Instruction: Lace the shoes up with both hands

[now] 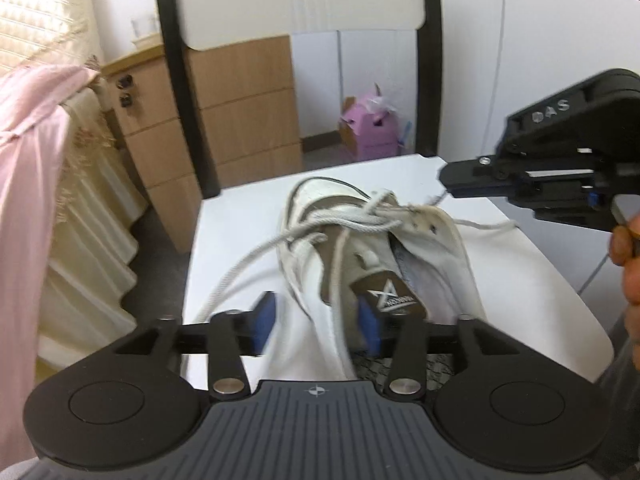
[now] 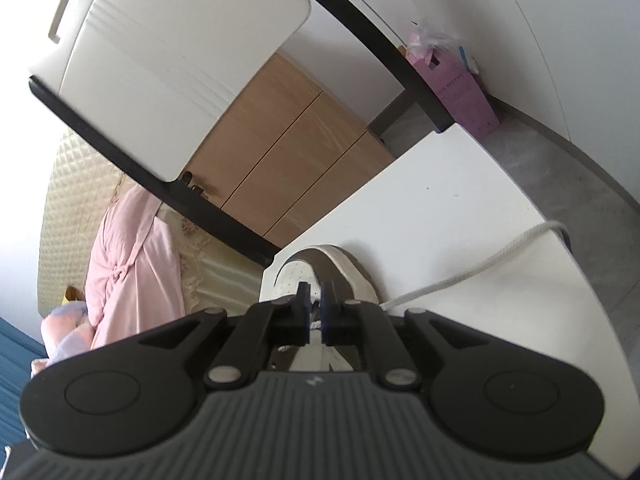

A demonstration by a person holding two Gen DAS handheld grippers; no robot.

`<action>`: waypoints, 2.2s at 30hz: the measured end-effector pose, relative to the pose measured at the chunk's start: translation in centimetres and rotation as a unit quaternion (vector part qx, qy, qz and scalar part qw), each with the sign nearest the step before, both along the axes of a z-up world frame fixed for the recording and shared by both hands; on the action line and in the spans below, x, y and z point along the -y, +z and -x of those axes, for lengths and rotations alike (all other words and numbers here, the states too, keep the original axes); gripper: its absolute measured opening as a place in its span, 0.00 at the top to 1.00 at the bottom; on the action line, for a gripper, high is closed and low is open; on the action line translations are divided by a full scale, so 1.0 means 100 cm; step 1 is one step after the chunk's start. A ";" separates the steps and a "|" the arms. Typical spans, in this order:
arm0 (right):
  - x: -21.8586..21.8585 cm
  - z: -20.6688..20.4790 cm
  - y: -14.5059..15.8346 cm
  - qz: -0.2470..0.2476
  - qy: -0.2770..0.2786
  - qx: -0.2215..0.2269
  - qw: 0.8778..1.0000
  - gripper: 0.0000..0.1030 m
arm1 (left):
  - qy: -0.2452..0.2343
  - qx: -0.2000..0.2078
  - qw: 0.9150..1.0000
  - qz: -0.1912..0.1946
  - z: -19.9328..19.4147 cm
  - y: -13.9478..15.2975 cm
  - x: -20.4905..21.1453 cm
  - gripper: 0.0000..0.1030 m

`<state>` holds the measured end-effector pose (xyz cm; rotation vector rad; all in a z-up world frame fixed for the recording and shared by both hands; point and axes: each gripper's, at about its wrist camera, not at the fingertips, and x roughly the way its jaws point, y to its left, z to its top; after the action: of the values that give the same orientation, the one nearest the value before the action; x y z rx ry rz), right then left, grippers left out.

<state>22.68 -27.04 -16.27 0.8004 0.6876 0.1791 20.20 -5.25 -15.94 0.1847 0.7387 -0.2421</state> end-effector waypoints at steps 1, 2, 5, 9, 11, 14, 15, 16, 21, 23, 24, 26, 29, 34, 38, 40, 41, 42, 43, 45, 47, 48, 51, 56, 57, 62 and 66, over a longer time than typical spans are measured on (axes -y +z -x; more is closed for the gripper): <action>0.000 0.001 0.001 0.002 0.002 0.003 1.000 0.93 | -0.002 0.000 1.000 0.012 0.001 0.001 -0.002 0.32; -0.001 0.003 0.003 0.005 0.002 0.006 1.000 0.92 | -0.004 0.003 1.000 0.019 0.003 0.002 -0.003 0.30; -0.002 0.011 0.006 0.003 0.002 0.010 1.000 0.77 | -0.015 0.024 1.000 0.012 0.013 0.005 -0.001 0.16; -0.003 0.017 0.008 -0.042 0.005 0.018 0.999 0.41 | -0.021 0.029 0.999 0.002 0.018 0.003 0.001 0.14; -0.006 0.018 0.006 -0.063 0.009 0.012 0.998 0.41 | -0.018 0.028 0.999 -0.004 0.017 0.002 0.002 0.14; -0.008 0.015 -0.003 -0.104 0.008 -0.007 0.994 0.41 | -0.016 0.026 1.000 -0.002 0.014 0.001 0.003 0.14; -0.010 0.015 -0.006 -0.114 0.006 -0.014 0.993 0.41 | -0.015 0.026 1.000 -0.003 0.013 0.000 0.003 0.14; -0.010 0.013 -0.010 -0.124 0.003 -0.021 0.992 0.41 | -0.012 0.027 1.000 -0.006 0.012 -0.001 0.004 0.14; -0.017 0.004 -0.027 -0.136 -0.025 -0.052 0.989 0.69 | 0.015 0.017 1.000 -0.017 0.001 -0.007 0.005 0.15; -0.017 0.001 -0.030 -0.136 -0.039 -0.051 0.989 0.97 | 0.027 0.011 0.999 -0.019 -0.003 -0.009 0.005 0.14; -0.017 0.000 -0.029 -0.131 -0.042 -0.049 0.989 0.97 | 0.032 0.008 0.999 -0.018 -0.004 -0.011 0.005 0.14; -0.020 -0.001 -0.025 -0.115 -0.040 -0.045 0.992 0.97 | 0.040 0.003 0.999 -0.011 -0.007 -0.011 0.004 0.14; -0.022 -0.002 -0.019 -0.095 -0.039 -0.038 0.994 0.97 | 0.047 -0.002 0.999 -0.006 -0.007 -0.012 0.003 0.14; -0.015 -0.001 -0.016 -0.064 -0.052 -0.026 0.996 0.98 | 0.056 -0.012 0.998 0.004 -0.009 -0.013 -0.001 0.13; 0.002 0.001 -0.013 -0.038 -0.076 -0.018 0.996 0.98 | 0.060 -0.017 0.998 0.009 -0.009 -0.014 -0.003 0.13; 0.014 0.003 -0.011 -0.025 -0.096 -0.013 0.995 0.98 | 0.062 -0.016 0.998 0.008 -0.009 -0.014 -0.002 0.13; 0.022 0.004 -0.011 -0.021 -0.108 -0.012 0.994 0.98 | 0.062 -0.017 0.998 0.008 -0.009 -0.014 -0.002 0.13; 0.029 0.006 -0.011 -0.016 -0.120 -0.011 0.993 0.98 | 0.063 -0.017 0.998 0.008 -0.009 -0.014 -0.001 0.13; 0.037 0.007 -0.011 -0.012 -0.132 -0.011 0.991 0.98 | 0.063 -0.016 0.998 0.008 -0.009 -0.014 -0.001 0.13; 0.050 0.012 -0.010 -0.004 -0.153 -0.011 0.988 0.97 | 0.060 -0.012 0.998 0.006 -0.009 -0.014 0.000 0.13; 0.059 0.017 -0.009 -0.005 -0.160 -0.014 0.987 0.97 | 0.056 -0.007 0.998 0.002 -0.008 -0.014 0.002 0.13; 0.061 0.019 -0.009 -0.006 -0.158 -0.015 0.987 0.96 | 0.054 -0.005 0.999 0.000 -0.008 -0.013 0.002 0.13; 0.062 0.025 -0.004 0.010 -0.162 -0.019 0.987 0.82 | 0.052 0.001 0.999 -0.005 -0.008 -0.013 0.003 0.13; 0.050 0.036 0.017 0.023 -0.151 0.006 0.988 0.51 | 0.042 0.020 0.999 -0.026 -0.006 -0.011 0.009 0.16; 0.040 0.036 0.024 0.027 -0.128 0.018 0.991 0.51 | 0.039 0.025 0.998 -0.032 -0.005 -0.010 0.010 0.17; 0.003 0.028 0.005 -0.059 -0.035 -0.016 0.998 0.52 | 0.026 0.056 0.996 -0.062 0.000 -0.007 0.019 0.25; -0.002 0.015 -0.020 -0.106 -0.044 -0.050 0.992 0.53 | 0.006 0.075 0.994 -0.076 0.003 -0.006 0.026 0.38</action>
<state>21.18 -26.81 -18.25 1.0478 0.7330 0.1344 19.87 -7.90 -16.51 0.3384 0.6083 -0.1584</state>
